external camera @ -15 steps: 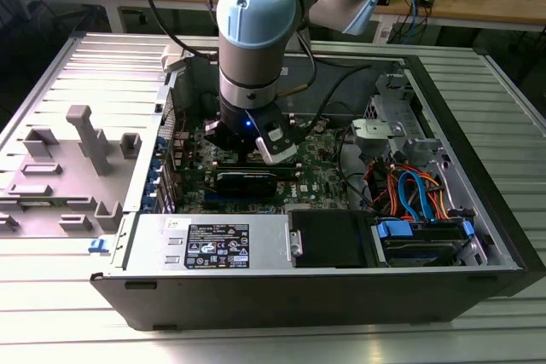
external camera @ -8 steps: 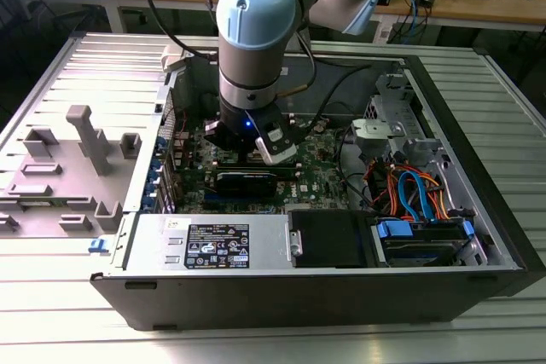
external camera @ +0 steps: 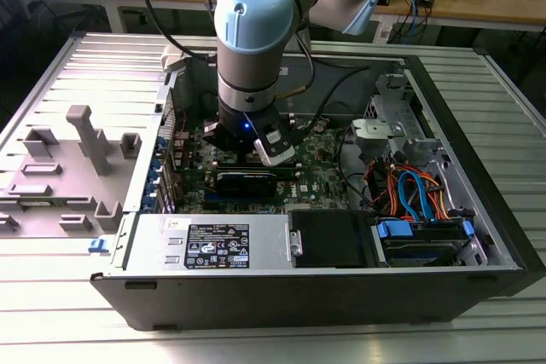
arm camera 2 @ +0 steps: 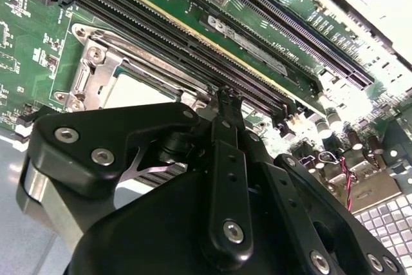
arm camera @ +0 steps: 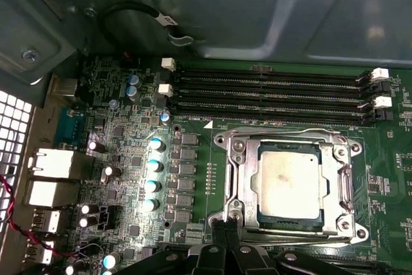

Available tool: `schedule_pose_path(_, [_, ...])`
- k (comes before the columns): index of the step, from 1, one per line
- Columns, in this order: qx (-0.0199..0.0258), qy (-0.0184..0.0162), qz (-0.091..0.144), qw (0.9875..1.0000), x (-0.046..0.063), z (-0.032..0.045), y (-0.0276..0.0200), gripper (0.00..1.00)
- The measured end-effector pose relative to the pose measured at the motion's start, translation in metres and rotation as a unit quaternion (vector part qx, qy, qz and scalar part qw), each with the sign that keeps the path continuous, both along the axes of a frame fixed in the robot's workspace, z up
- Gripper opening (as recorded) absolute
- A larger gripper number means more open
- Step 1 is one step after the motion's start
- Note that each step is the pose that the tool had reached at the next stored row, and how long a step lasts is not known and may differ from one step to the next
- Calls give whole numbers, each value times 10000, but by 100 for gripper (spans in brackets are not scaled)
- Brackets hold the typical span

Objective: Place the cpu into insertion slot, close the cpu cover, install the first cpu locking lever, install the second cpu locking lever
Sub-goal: 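Install the second cpu locking lever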

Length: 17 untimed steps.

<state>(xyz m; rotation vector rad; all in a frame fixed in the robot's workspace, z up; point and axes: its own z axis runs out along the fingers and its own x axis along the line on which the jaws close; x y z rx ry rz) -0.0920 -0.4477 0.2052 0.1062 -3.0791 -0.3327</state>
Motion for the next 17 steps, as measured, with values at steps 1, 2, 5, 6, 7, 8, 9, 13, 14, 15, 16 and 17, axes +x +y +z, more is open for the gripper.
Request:
schedule_pose_path(1, [3,0,0,10000,0,-1,0,11])
schedule_pose_path(2, [4,0,0,10000,0,-1,0,11])
schedule_pose_path(5, [7,0,0,10000,-3,0,4,11])
schedule_pose_path(6, [12,0,0,10000,-4,-1,6,11])
schedule_pose_path(7, [17,-1,0,10000,-4,-1,7,11])
schedule_pose_path(8, [25,-1,0,10000,-6,-2,9,11])
schedule_pose_path(9, [31,-1,0,10000,-6,-2,10,11])
schedule_pose_path(13, [60,0,0,10000,-8,-4,14,11])
schedule_pose_path(14, [68,0,-1,10000,-9,-8,15,11])
schedule_pose_path(15, [74,0,0,10000,-9,-12,15,11])
schedule_pose_path(16, [77,0,0,10000,-9,-14,16,11])
schedule_pose_path(17, [81,0,0,10000,-8,-19,18,11])
